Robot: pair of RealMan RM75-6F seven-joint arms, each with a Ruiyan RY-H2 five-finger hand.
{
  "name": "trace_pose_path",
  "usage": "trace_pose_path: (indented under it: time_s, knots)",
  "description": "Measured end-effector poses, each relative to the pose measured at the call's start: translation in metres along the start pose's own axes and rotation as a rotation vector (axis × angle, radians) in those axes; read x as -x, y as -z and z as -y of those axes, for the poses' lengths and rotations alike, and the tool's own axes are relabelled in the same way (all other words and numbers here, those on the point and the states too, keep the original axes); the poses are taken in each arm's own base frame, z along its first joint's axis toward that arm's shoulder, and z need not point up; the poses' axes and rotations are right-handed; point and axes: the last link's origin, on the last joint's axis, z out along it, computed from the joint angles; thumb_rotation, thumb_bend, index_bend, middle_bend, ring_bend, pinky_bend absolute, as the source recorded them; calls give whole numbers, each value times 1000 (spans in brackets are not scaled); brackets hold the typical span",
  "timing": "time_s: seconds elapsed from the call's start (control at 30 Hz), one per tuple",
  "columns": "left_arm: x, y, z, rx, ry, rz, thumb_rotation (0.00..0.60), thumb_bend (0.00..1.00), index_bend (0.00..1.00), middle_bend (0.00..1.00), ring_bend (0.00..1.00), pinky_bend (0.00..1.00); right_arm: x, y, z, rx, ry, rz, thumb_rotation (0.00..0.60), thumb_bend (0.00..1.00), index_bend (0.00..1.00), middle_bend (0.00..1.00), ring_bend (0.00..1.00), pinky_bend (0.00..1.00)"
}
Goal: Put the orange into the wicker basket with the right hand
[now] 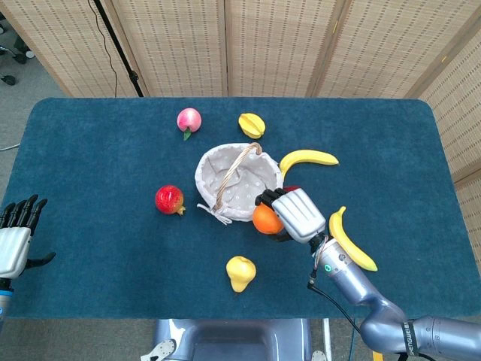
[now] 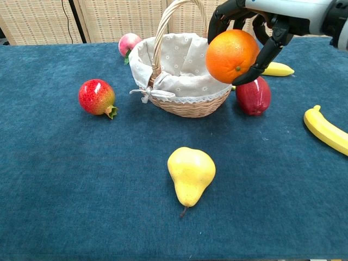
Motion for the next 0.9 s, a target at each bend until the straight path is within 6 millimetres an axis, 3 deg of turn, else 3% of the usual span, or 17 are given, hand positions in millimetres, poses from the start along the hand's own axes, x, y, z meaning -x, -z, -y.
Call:
trace_pose_path:
  time_s: [0.63, 0.9]
  knots:
    - [0, -1, 2, -5, 8, 5, 600, 60, 0, 0, 0, 0, 3, -49, 18, -10, -21, 7, 600, 312, 713, 610, 655, 690]
    - [-1, -1, 3, -7, 16, 6, 600, 60, 0, 0, 0, 0, 11, -62, 23, -35, -54, -94, 600, 312, 709, 611, 649, 686]
